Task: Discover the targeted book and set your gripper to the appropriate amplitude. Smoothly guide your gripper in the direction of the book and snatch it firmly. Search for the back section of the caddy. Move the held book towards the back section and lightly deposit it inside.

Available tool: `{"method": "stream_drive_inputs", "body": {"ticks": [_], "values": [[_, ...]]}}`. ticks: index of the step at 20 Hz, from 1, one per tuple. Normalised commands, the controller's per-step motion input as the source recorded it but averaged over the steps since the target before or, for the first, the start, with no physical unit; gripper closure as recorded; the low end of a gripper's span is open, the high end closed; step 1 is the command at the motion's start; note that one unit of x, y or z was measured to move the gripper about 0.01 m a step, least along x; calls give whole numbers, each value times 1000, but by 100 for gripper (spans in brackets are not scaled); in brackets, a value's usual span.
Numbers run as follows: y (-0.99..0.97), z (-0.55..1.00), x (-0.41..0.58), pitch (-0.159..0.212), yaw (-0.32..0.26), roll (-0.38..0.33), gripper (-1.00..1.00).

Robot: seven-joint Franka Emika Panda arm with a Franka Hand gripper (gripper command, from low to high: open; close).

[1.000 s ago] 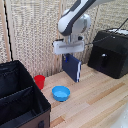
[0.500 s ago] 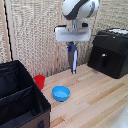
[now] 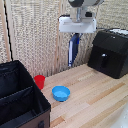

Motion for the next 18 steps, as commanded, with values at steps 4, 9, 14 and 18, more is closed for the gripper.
{"method": "stream_drive_inputs", "body": {"ticks": [4, 9, 14, 18], "values": [[26, 671, 0, -5, -308, 65, 100], [97, 580, -15, -20, -270, 136, 100], [287, 682, -17, -48, -218, 94, 100], [641, 655, 99, -12, -116, 39, 100]]}}
